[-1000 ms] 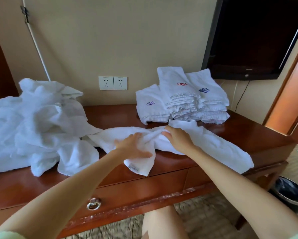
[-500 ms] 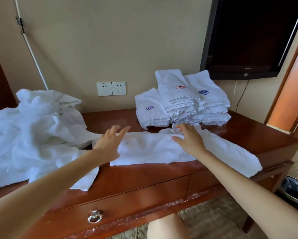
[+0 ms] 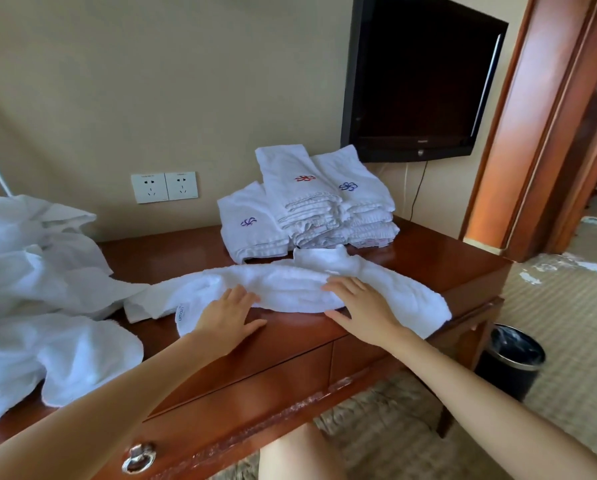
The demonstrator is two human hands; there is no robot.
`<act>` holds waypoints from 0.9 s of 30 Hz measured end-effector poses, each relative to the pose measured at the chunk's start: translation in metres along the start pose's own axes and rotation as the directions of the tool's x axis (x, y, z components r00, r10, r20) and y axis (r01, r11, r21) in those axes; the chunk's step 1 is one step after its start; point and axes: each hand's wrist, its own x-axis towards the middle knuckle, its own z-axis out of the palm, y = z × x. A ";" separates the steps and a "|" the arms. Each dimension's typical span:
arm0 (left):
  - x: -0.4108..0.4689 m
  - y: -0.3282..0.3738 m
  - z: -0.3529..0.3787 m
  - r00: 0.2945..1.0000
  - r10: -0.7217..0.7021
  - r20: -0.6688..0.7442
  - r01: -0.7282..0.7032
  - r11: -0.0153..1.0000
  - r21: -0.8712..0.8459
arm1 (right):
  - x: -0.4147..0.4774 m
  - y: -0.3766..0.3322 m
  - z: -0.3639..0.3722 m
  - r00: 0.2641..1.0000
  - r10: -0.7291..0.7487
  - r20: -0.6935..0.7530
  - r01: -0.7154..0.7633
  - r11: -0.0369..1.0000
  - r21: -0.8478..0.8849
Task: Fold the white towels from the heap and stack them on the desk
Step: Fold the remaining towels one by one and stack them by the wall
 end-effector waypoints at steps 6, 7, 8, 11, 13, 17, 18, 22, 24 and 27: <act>0.009 -0.014 -0.006 0.975 -0.219 -0.028 0.220 0.973 0.074 | -0.002 0.034 -0.012 0.980 0.139 0.143 -0.133 0.990 -0.053; 0.010 -0.020 -0.006 0.969 -0.246 -0.022 0.247 0.968 0.039 | 0.001 0.035 -0.015 0.973 0.159 0.165 -0.151 0.987 -0.062; 0.011 -0.024 -0.006 0.963 -0.269 -0.021 0.270 0.963 0.019 | 0.003 0.036 -0.018 0.968 0.179 0.174 -0.168 0.983 -0.078; 0.015 -0.031 -0.014 0.943 -0.331 -0.037 0.329 0.943 -0.050 | 0.007 0.042 -0.023 0.956 0.228 0.186 -0.205 0.970 -0.134; 0.019 -0.034 -0.025 0.925 -0.359 -0.124 0.338 0.928 -0.158 | 0.008 0.046 -0.024 0.944 0.262 0.199 -0.235 0.960 -0.149; 0.025 -0.045 -0.066 0.879 -0.376 -0.292 0.297 0.912 -0.281 | 0.010 0.059 -0.037 0.928 0.341 0.154 -0.308 0.930 -0.201; 0.027 -0.047 -0.077 0.878 -0.350 -0.326 0.271 0.926 -0.264 | 0.011 0.062 -0.042 0.923 0.366 0.117 -0.341 0.921 -0.188; 0.041 -0.052 -0.120 0.857 -0.325 -0.400 0.246 0.940 -0.236 | 0.022 0.068 -0.070 0.912 0.400 -0.092 -0.409 0.903 -0.128; 0.049 -0.056 -0.142 0.830 -0.357 -0.429 0.275 0.931 -0.241 | 0.033 0.065 -0.089 0.916 0.371 -0.153 -0.390 0.912 -0.128; 0.059 -0.069 -0.168 0.801 -0.360 -0.479 0.290 0.932 -0.215 | 0.053 0.062 -0.114 0.922 0.359 -0.148 -0.374 0.924 -0.086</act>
